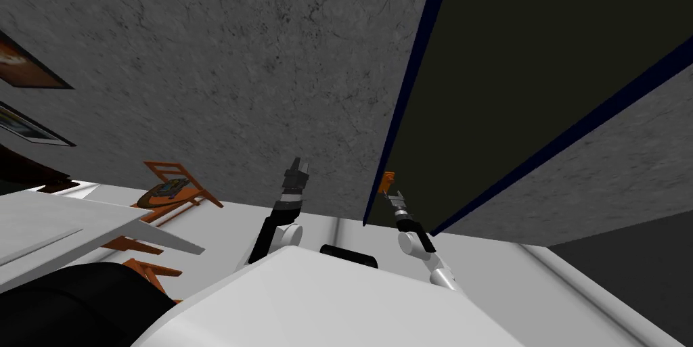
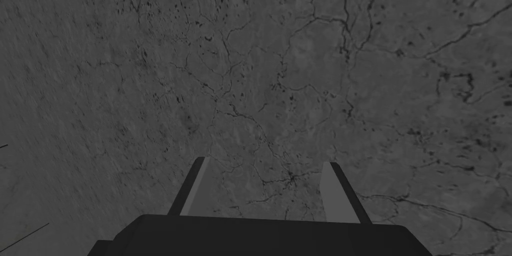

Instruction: Pull the door open

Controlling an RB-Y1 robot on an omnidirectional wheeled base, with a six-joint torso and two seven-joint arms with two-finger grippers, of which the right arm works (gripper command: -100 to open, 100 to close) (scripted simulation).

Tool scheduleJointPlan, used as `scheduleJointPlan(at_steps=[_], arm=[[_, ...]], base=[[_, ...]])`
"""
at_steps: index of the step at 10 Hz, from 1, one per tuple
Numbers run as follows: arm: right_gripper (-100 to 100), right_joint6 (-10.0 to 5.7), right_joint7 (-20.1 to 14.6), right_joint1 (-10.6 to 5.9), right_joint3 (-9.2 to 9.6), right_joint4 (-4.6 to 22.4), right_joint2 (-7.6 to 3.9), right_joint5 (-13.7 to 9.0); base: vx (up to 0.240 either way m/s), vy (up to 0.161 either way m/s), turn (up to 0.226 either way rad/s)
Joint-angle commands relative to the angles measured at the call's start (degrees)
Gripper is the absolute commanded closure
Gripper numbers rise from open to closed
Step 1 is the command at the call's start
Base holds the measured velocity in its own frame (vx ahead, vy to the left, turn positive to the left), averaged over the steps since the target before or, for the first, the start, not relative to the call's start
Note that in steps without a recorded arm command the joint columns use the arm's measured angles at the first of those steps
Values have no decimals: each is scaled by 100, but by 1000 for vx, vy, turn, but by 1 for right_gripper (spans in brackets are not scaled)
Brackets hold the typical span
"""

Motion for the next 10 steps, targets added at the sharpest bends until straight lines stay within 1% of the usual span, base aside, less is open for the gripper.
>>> scheduleJointPlan(at_steps=[1,5,7,8,9,10], arm=[[-100,-141,-235,-1,-33,145,-213,-38],[-100,-304,-580,-26,-218,412,-568,-159],[-100,-419,-822,-44,-349,599,-818,-243],[-100,-452,-825,-51,-259,619,-779,-196],[100,-452,-825,-51,-259,619,-779,-196],[100,-452,-825,-51,-259,619,-779,-196]], base=[[69,17,199],[103,25,163],[148,20,233],[80,-5,40],[-21,0,-65],[-30,-14,-36]])
